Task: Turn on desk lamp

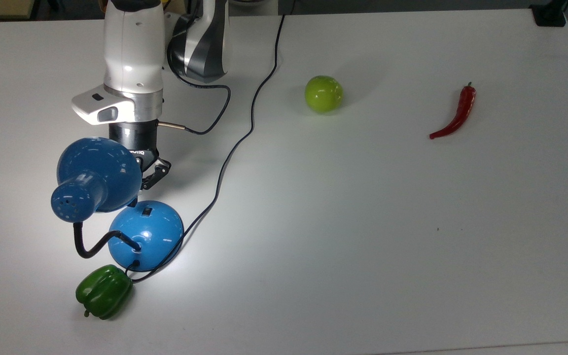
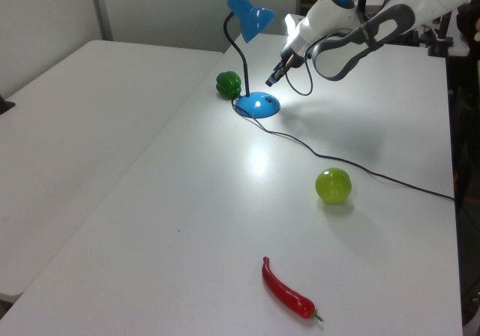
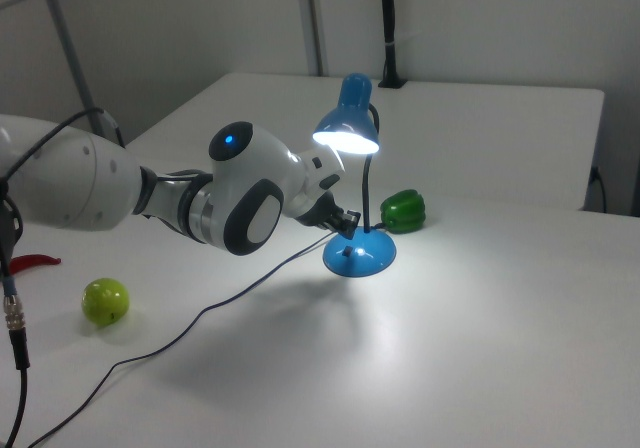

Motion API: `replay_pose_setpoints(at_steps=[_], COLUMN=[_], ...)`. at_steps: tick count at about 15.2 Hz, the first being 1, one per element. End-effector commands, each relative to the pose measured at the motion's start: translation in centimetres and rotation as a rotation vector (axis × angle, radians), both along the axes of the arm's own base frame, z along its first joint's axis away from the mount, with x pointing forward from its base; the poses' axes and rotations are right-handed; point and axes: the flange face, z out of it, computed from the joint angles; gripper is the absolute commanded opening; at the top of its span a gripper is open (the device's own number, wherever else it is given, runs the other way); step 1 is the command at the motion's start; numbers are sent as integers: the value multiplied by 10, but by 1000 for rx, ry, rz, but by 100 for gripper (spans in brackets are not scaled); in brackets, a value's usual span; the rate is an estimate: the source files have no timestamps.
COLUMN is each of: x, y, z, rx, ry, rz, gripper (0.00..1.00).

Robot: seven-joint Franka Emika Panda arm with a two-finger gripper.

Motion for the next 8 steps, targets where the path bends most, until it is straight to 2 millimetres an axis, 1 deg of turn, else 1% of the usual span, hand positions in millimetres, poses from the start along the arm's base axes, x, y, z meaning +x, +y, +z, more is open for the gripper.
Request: replay_pose_setpoints(at_steps=[1, 2, 3, 5, 6, 7, 8], x=[-35, -41, -46, -60, -68, -76, -82], y=[12, 13, 13, 16, 21, 29, 37], z=[20, 26, 34, 60, 74, 87, 104], rx=[33, 44, 54, 72, 86, 96, 104], ry=[160, 222, 273, 347, 388, 429, 462], rz=[12, 10, 5, -1, 0, 6, 13], gripper=[0, 5, 15, 37, 52, 74, 99])
